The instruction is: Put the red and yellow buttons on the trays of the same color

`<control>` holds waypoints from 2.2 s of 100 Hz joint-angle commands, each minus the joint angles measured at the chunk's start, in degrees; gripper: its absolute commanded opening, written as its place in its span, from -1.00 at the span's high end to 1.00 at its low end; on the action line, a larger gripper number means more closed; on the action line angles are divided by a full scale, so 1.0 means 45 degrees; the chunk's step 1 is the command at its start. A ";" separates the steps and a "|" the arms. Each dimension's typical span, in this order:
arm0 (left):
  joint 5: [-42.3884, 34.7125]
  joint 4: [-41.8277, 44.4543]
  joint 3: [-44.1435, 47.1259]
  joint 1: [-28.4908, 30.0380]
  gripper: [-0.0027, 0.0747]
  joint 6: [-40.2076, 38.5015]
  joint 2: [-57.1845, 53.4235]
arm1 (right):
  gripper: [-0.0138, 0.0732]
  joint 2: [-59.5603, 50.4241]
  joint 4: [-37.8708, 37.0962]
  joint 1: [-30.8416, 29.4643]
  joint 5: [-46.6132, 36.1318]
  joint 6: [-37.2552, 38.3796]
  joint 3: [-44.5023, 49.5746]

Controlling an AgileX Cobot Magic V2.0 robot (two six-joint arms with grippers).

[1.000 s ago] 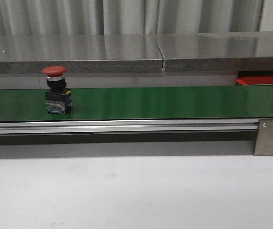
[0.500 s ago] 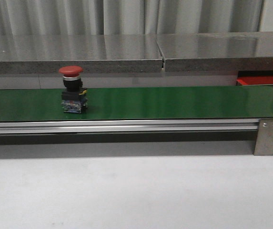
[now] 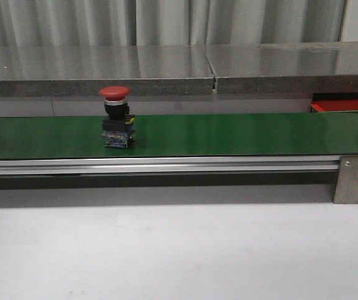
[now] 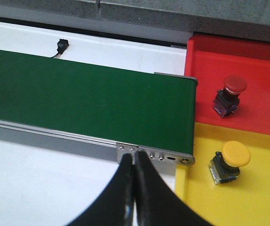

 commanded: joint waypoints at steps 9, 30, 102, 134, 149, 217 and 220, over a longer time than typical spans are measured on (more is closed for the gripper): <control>-0.0430 -0.0115 0.0152 -0.0793 -0.78 0.0172 -0.1933 | 0.84 -0.0023 0.0165 0.0015 -0.0793 -0.0126 -0.0333; -0.1203 -0.0137 0.2177 -0.1612 -0.78 0.0172 -0.4320 | 0.84 -0.0023 0.0165 0.0015 -0.0793 -0.0126 -0.0333; -0.2135 -0.0767 0.9126 -0.1895 -0.40 0.0172 -1.3418 | 0.84 -0.0023 0.0165 0.0015 -0.0793 -0.0126 -0.0333; -0.1723 -0.0767 0.9508 -0.1895 0.98 0.0172 -1.3854 | 0.84 -0.0023 0.0165 0.0015 -0.0793 -0.0126 -0.0333; -0.1723 -0.0767 0.9508 -0.1895 0.98 0.0172 -1.3854 | 0.84 -0.0023 0.0165 0.0015 -0.0793 -0.0126 -0.0333; -0.1723 -0.0767 0.9508 -0.1895 0.98 0.0172 -1.3854 | 0.40 -0.0008 0.0201 0.0015 -0.0210 -0.0126 -0.0333; -0.1723 -0.0767 0.9508 -0.1895 0.98 0.0172 -1.3854 | 0.26 -0.0008 0.0201 0.0015 -0.0183 -0.0126 -0.0333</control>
